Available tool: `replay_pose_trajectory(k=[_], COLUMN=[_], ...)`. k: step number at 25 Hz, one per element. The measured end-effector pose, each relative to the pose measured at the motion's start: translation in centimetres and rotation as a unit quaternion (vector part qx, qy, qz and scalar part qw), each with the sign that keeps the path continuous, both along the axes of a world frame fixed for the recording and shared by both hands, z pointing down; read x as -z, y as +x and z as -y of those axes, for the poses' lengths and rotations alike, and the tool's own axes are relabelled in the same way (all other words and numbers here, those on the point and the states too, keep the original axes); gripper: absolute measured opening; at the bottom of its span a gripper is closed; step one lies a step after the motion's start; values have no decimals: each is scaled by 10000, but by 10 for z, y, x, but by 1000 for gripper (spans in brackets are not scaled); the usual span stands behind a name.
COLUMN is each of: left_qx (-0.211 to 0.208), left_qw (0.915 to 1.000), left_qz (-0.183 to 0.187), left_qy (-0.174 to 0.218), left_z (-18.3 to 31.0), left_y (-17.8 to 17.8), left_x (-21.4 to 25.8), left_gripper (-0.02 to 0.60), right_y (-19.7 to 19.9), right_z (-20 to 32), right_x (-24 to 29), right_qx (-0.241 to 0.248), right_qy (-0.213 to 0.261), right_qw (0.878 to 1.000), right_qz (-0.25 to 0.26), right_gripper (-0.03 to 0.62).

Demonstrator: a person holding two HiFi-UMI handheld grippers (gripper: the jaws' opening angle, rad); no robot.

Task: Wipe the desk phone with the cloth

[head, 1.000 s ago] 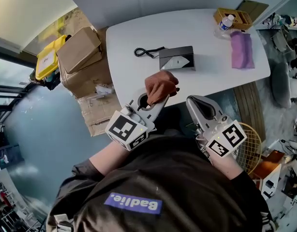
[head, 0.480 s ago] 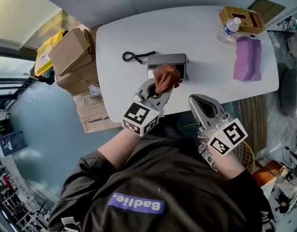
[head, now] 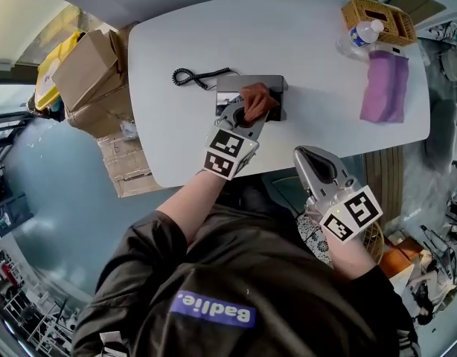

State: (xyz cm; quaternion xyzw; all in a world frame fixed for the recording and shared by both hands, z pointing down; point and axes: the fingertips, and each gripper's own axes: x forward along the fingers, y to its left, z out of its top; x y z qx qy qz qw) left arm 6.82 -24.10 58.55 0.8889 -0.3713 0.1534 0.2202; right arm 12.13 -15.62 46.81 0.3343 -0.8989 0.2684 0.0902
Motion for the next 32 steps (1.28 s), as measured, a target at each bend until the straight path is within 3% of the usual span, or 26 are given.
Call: replay_pose_trajectory(k=[10, 17, 20, 26, 32], left_qx=[263, 481, 478, 324, 4], left_qw=[9986, 9953, 9964, 9990, 9994], left_qz=[219, 515, 446, 197, 262], left_qy=[-412, -670, -533, -246, -208], left_z=[-8, -7, 1, 31, 58], left_y=[-80, -129, -116, -54, 0], left_x=[-46, -61, -38, 5, 8], left_gripper=[44, 44, 44, 44, 44], right_y=[-23, -49, -43, -16, 12], right_z=[-6, -11, -9, 14, 34], right_x=[1, 21, 28, 30, 24], right_qx=[-158, -143, -99, -14, 75], right_qy=[-170, 104, 156, 170, 35], right_qw=[9993, 9997, 9998, 9998, 9999], right_qz=[-303, -189, -87, 106, 137], right_gripper=[28, 28, 28, 28, 28])
